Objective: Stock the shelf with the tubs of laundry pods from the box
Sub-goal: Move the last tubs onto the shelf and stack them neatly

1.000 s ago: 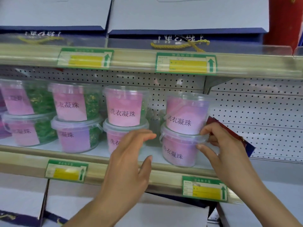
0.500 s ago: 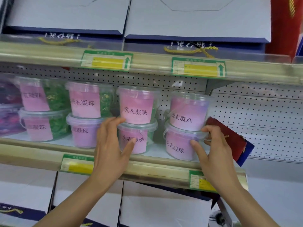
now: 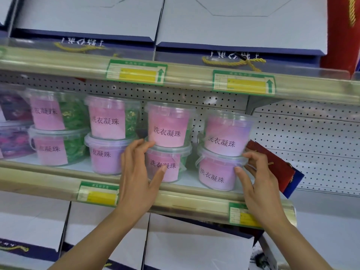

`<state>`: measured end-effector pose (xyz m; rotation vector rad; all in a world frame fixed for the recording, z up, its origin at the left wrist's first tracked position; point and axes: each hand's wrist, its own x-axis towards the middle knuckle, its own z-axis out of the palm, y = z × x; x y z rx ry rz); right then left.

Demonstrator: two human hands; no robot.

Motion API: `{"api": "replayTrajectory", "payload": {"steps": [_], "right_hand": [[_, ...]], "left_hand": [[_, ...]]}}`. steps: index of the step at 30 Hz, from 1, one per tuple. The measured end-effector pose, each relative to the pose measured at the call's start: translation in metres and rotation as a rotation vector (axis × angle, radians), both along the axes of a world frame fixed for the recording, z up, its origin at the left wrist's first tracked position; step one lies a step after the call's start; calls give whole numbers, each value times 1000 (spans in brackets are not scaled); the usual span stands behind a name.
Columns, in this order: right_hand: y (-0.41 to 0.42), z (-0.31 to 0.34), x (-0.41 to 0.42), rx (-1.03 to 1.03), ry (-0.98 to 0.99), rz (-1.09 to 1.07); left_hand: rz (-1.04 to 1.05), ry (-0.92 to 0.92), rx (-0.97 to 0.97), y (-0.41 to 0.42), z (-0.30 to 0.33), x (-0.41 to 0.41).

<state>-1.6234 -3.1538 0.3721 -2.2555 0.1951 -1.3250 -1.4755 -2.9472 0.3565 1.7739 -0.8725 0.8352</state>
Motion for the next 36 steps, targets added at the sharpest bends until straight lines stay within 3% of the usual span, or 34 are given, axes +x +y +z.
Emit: {"api": "replayTrajectory", "payload": {"steps": [9, 28, 32, 36], "right_hand": [[0, 4, 0, 79, 141, 36], [-4, 10, -4, 180, 193, 92], [8, 13, -6, 196, 208, 49], [37, 8, -2, 112, 35, -219]], "left_hand": [[41, -8, -3, 0, -1, -2], [31, 2, 28, 5, 1, -1], [-78, -30, 82, 17, 1, 0], [-85, -93, 143, 49, -3, 4]]}}
